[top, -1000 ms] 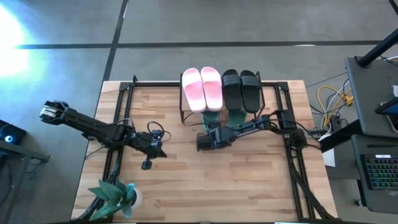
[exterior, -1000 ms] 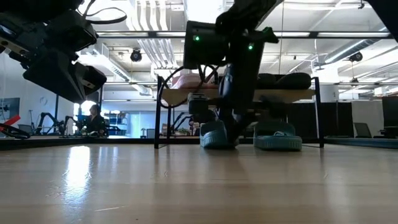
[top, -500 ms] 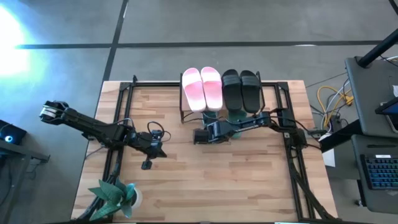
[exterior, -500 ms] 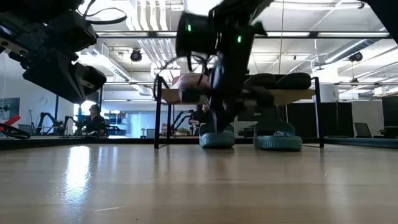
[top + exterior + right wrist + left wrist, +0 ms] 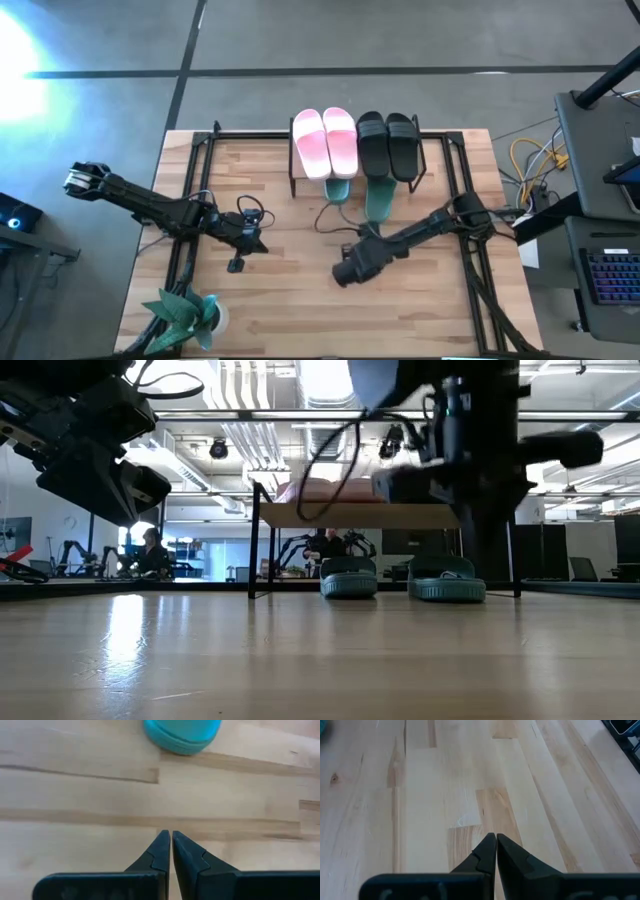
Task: Pick and place slides into the shelf
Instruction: Adjust the green slippers under the shelf
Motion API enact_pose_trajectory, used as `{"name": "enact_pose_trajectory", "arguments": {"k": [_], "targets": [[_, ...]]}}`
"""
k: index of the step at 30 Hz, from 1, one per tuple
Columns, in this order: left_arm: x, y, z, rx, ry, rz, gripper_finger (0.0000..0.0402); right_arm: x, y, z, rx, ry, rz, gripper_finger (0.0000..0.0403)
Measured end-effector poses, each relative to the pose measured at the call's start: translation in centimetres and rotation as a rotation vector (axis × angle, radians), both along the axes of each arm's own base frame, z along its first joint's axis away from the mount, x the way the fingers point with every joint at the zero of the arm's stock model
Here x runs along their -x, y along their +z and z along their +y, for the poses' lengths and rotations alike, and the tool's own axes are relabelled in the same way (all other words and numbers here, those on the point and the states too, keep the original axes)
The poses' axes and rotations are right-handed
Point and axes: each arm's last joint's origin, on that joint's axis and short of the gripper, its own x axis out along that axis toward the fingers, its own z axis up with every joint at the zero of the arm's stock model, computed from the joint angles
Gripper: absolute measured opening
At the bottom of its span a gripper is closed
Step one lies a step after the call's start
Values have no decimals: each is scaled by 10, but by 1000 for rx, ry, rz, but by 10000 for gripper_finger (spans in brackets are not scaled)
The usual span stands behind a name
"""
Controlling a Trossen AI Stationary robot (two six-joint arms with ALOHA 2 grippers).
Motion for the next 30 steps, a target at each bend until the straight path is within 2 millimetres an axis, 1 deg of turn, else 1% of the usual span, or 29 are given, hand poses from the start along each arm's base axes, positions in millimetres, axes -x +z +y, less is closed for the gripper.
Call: {"name": "enact_pose_trajectory", "arguments": {"k": [4, 7, 10, 13, 17, 20, 22, 27, 30], "targets": [[0, 0, 0, 0, 0, 0, 0, 5, -17, -10, -48, -53, 37, 12], [0, 0, 0, 0, 0, 0, 0, 12, -20, -21, -42, -124, 31, 12], [0, 0, 0, 4, 2, 1, 0, 19, -10, -27, -23, -188, -119, 12], [0, 0, 0, 25, 19, 8, 0, 28, 0, -30, -76, -216, -311, 12], [0, 0, 0, 43, 30, 14, 0, 53, 4, -34, -121, -276, -439, 12], [0, 0, 0, 48, 31, 16, 0, 79, 8, -36, -125, -341, -474, 12], [0, 0, 0, 62, 44, 20, 0, 94, 8, -40, -125, -348, -476, 12], [0, 0, 0, 80, 60, 24, 0, 114, 11, -55, -36, -343, -514, 12], [0, 0, 0, 83, 63, 25, 0, 121, 4, -68, 6, -378, -457, 12]]}}
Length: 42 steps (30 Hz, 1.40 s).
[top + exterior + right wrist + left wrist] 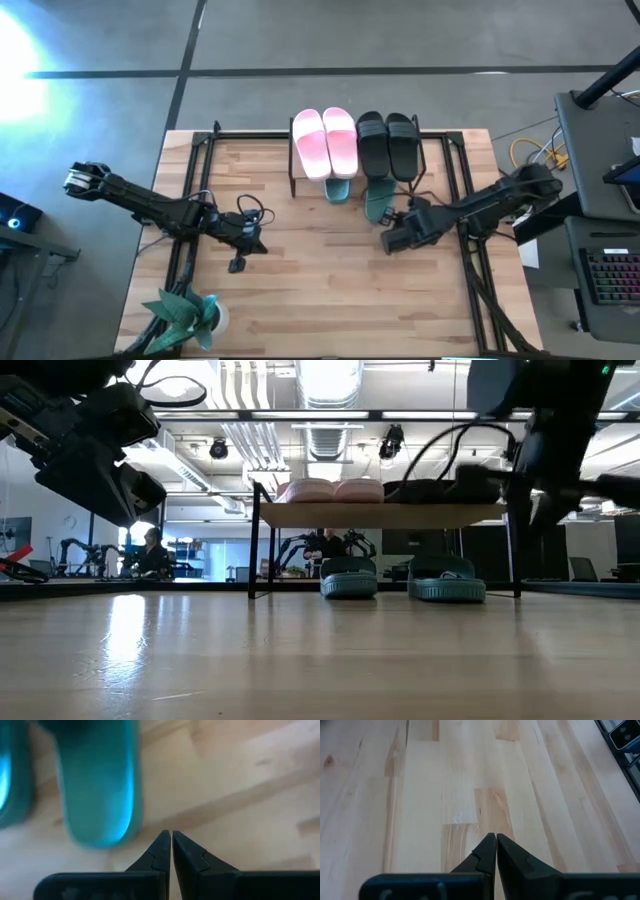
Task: Pick and place slides into the shelf
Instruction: Adjust the green slippers under the shelf
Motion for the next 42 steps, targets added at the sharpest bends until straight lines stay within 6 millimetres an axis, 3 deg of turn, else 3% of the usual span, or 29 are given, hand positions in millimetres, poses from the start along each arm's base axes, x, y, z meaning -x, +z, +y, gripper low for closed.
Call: {"name": "enact_pose_trajectory", "arguments": {"k": [6, 13, 20, 24, 32, 42], "targets": [[0, 0, 0, 16, 26, 5, 0, 2, -18, -22, 51, 22, 62, 12], [-1, 0, 2, 14, 97, 5, 0, 2, -21, -49, 150, 51, 131, 12], [-2, 0, 4, 20, 177, 9, 0, -14, -27, -71, 175, 180, 50, 12], [-2, -2, 4, 2, 195, 13, 0, -14, -31, -78, 172, 169, 87, 12], [-5, -6, 3, -5, 196, 37, 0, -16, -38, -75, 126, 194, 101, 12], [-7, -9, 3, -12, 194, 56, 0, -21, -28, -36, 106, 303, 22, 13]]}}
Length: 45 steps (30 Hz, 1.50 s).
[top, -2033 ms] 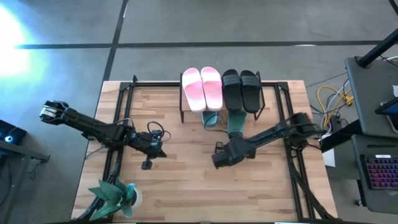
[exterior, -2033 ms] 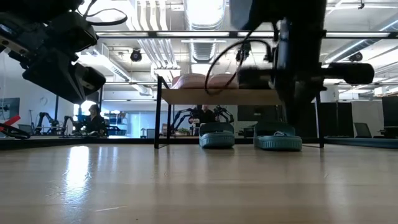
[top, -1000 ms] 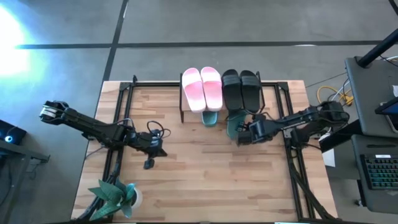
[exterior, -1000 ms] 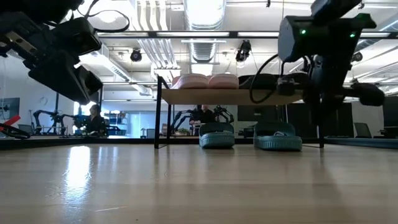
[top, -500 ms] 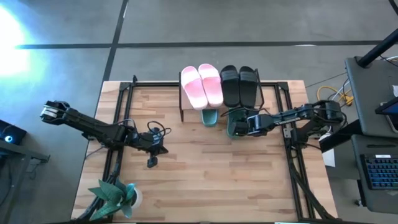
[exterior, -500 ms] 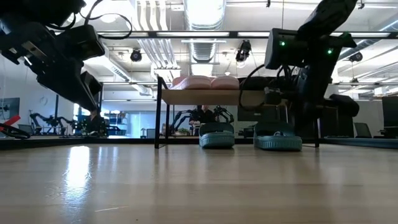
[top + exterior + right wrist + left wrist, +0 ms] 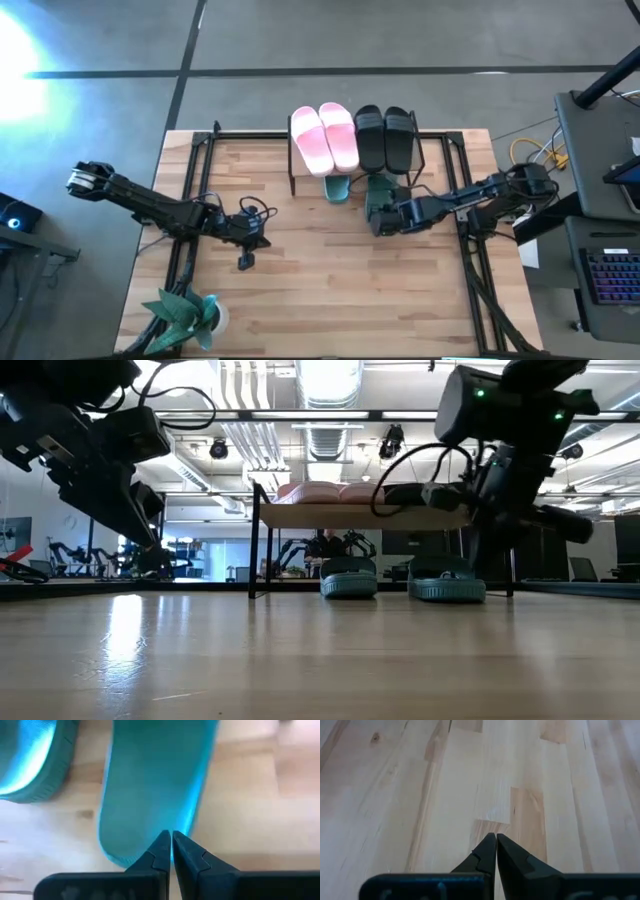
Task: Pick and place slides into the shelf
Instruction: Adjust the green slippers under the shelf
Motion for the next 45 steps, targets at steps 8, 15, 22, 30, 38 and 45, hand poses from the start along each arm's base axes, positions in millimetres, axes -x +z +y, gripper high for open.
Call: {"name": "enact_pose_trajectory", "arguments": {"k": [8, 15, 22, 30, 38, 45], "targets": [[0, 0, 0, 1, -1, -1, 0, 12, -7, 14, -30, -179, 15, 13], [0, 0, 0, 1, -2, -1, 0, 16, -20, 4, -44, -255, 88, 10], [0, 0, 0, 5, -8, 6, 0, 4, -35, -13, -36, -248, 83, 9], [1, 0, -1, 21, -25, 9, 0, -2, -35, -27, 142, -296, 43, 9], [1, 0, -1, 23, -27, 9, 0, -23, -29, -36, 193, -144, -29, 9], [1, 0, -1, 23, -27, 10, 0, -40, -18, -36, 263, -26, -68, 9]]}}
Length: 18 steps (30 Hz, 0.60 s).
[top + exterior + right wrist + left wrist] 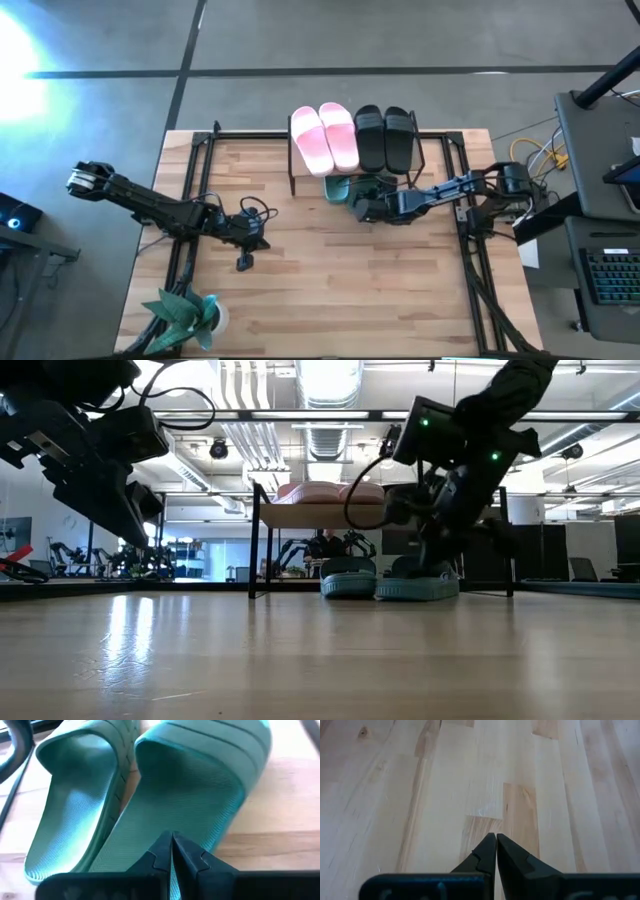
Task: Pick and place slides into the shelf
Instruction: Adjust the green slippers under the shelf
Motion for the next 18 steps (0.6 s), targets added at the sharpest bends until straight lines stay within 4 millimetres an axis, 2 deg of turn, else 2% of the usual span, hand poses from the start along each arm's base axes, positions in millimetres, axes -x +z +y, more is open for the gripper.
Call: {"name": "enact_pose_trajectory", "arguments": {"k": [3, 7, 13, 15, 18], "targets": [[0, 0, 0, 1, -1, -1, 0, 0, 6, 11, -1, -10, 24, 9], [0, 0, -1, 14, -14, 3, 0, -1, 20, 40, 40, 70, 100, 9], [0, 0, -1, -9, -38, -1, 0, -18, 39, 86, -23, 528, 235, 9], [0, 0, -1, -27, -55, -5, 0, -25, 42, 96, -17, 623, 270, 15], [0, 0, -1, -40, -69, -7, 0, -38, 46, 100, 16, 713, 332, 40]]}}
